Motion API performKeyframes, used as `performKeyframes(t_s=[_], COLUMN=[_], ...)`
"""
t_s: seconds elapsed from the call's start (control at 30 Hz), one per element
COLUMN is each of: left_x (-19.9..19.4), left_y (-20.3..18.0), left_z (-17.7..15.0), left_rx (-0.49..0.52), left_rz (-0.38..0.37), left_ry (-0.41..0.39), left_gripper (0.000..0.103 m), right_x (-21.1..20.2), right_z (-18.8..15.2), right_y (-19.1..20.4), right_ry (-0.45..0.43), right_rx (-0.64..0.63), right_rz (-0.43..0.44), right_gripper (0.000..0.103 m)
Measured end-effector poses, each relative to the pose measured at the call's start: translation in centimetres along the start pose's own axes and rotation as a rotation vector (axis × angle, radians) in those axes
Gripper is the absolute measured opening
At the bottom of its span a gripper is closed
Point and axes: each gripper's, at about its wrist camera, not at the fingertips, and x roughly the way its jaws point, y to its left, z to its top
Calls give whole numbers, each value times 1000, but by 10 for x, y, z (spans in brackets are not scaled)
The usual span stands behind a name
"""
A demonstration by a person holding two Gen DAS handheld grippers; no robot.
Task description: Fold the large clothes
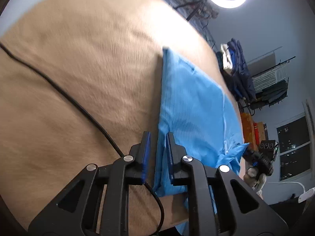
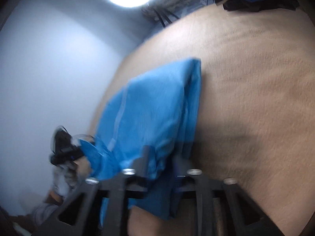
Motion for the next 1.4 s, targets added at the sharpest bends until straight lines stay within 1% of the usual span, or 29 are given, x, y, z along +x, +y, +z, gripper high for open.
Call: performKeyframes(t_s=[0.03, 0.07, 0.13, 0.23, 0.3, 0.37, 0.43, 0.5, 0.57, 0.67, 0.7, 0.73, 0.77, 0.8, 0.83, 0.87, 0.9, 0.93, 1.0, 1.07, 1.1, 1.13, 1.17, 1.23, 1.3, 1.33, 1.4], left_x=[-7, -12, -17, -10, 4, 26, 46, 65, 75, 76, 75, 75, 74, 75, 74, 74, 74, 76, 71, 59, 53, 44, 35, 19, 3, -4, -10], left_y=[-7, -16, -38, -72, -86, -92, -88, -79, -70, -62, -63, -63, -63, -64, -64, -64, -64, -66, -66, -67, -67, -68, -71, -79, -90, -97, -110], left_z=[2, 4, 6, 4, 3, 4, 4, 3, -1, -5, -5, -5, -5, -6, -6, -6, -5, -3, -3, -2, -3, -4, -5, -11, -19, -24, -32], left_rx=[31, 67, 138, 243, 303, 338, 335, 322, 303, 293, 298, 304, 310, 314, 315, 310, 306, 299, 292, 290, 285, 280, 281, 294, 320, 340, 383], left_rz=[13, 20, 20, 14, 29, 51, 63, 77, 73, 55, 55, 56, 58, 58, 55, 50, 49, 49, 56, 59, 52, 37, 19, -27, -88, -126, -182], left_ry=[-16, -30, -47, -51, -40, -10, 33, 77, 99, 95, 94, 94, 95, 95, 96, 95, 96, 96, 88, 60, 47, 32, 19, -3, -17, -17, 0], left_gripper=[13, 13, 13, 13, 16, 16, 16, 16, 16, 16, 16, 16, 16, 16, 16, 16, 16, 16, 16, 16, 16, 16, 16, 16, 16, 16, 16], right_x=[-4, -6, -4, 18, 34, 46, 61, 73, 79, 84, 85, 86, 87, 86, 84, 86, 92, 98, 95, 75, 59, 40, 30, 10, -3, -8, -1], right_z=[6, 16, 33, 54, 59, 58, 59, 64, 71, 89, 95, 100, 104, 109, 111, 112, 111, 109, 108, 105, 100, 90, 83, 63, 34, 20, 4], right_y=[-3, -9, -21, -38, -44, -47, -49, -53, -61, -75, -74, -71, -65, -52, -40, -29, -16, -9, 2, 10, 18, 27, 35, 60, 88, 97, 116], right_ry=[-17, -38, -63, -52, -22, 3, 41, 55, 25, -39, -53, -55, -55, -55, -50, -40, -8, 20, 39, -3, -37, -65, -77, -88, -72, -57, -10], right_rx=[13, 43, 109, 176, 206, 228, 228, 243, 286, 361, 356, 338, 296, 208, 96, -8, -123, -197, -267, -275, -272, -277, -283, -307, -355, -374, -412], right_rz=[25, 59, 106, 115, 151, 196, 222, 237, 245, 288, 291, 281, 240, 152, 39, -70, -211, -311, -434, -485, -485, -452, -411, -296, -158, -116, -43], right_gripper=[39, 47, 59, 59, 55, 48, 48, 48, 48, 48, 46, 35, 23, 16, 4, 4, 4, 4, 5, 15, 18, 19, 19, 19, 19, 19, 19])
